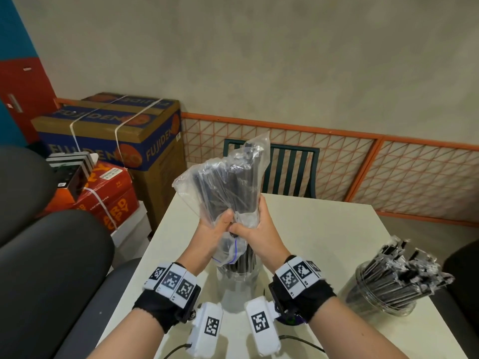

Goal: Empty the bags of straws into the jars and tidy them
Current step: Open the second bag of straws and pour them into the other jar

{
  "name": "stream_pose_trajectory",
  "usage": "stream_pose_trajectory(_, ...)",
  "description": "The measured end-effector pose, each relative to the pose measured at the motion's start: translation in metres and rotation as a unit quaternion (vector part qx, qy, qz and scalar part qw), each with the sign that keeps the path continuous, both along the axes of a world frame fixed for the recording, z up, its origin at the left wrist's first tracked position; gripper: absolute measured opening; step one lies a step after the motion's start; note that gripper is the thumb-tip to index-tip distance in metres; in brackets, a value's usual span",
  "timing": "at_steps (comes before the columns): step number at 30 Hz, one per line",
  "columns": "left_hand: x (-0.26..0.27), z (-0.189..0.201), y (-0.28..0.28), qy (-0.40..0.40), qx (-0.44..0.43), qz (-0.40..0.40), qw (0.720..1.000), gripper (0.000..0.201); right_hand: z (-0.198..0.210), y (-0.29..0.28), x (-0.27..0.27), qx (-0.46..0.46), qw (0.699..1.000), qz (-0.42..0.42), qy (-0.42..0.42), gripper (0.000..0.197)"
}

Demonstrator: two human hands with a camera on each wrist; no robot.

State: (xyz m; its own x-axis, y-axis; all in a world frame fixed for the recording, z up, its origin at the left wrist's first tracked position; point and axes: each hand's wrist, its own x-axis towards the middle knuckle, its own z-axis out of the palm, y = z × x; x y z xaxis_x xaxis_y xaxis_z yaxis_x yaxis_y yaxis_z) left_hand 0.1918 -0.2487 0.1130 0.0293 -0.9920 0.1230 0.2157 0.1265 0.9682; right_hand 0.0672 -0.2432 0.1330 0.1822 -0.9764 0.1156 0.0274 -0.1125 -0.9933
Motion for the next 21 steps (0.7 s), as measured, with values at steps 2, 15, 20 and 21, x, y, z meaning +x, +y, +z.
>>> stream_pose_trajectory(2, -0.003, 0.002, 0.0, -0.023, -0.004, -0.009, 1.0, 0.101, -0.004, -0.001, -0.007, 0.0, 1.0, -0.001, -0.009, 0.07)
stream_pose_trajectory(15, 0.003, 0.023, 0.011, -0.203, 0.017, -0.166, 0.965, 0.076, -0.01, 0.006, -0.042, 0.015, 0.992, 0.032, 0.125, 0.078)
stream_pose_trajectory(20, 0.001, 0.028, 0.014, -0.173, -0.004, -0.135, 0.976, 0.065, 0.005, 0.002, -0.053, 0.066, 0.974, 0.119, 0.18, 0.101)
stream_pose_trajectory(21, 0.001, 0.028, 0.015, -0.168, -0.006, -0.128, 0.977, 0.064, 0.006, 0.001, -0.056, 0.067, 0.97, 0.134, 0.19, 0.105)
